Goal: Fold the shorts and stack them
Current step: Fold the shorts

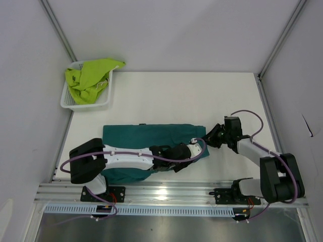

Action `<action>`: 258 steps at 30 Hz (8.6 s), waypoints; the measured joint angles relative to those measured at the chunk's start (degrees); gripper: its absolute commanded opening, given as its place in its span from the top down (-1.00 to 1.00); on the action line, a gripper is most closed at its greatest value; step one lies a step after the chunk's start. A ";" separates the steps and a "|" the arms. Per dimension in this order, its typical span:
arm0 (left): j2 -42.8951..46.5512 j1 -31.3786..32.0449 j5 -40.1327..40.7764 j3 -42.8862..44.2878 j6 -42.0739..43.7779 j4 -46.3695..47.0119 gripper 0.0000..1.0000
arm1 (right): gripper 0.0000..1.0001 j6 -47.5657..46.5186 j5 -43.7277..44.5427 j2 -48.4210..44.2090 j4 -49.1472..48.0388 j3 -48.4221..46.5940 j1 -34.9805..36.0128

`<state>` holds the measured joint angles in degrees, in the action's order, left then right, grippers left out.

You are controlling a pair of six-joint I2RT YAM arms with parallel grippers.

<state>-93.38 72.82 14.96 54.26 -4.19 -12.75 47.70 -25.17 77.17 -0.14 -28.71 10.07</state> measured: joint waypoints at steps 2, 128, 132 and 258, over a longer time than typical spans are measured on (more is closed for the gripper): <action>0.00 -0.13 0.57 0.52 0.09 -0.09 -0.28 | 0.98 -1.16 3.39 -3.41 5.14 -1.03 0.00; 10.51 -52.11 -17.16 -2.89 -36.17 -2.16 0.07 | 1.00 -28.04 17.77 1.01 53.05 -52.68 1.73; 10.56 -55.63 -18.84 -5.46 -34.77 -4.48 -0.01 | 1.00 -28.09 18.62 1.88 53.86 -54.12 2.75; 21.42 -60.33 -23.32 -18.62 -32.02 -2.71 0.52 | -0.60 -12.92 34.62 38.62 16.11 -60.00 42.84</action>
<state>-71.96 12.49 -8.36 35.64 -36.21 -15.46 34.79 9.45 115.79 15.97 -88.71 52.90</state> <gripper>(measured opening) 0.243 0.796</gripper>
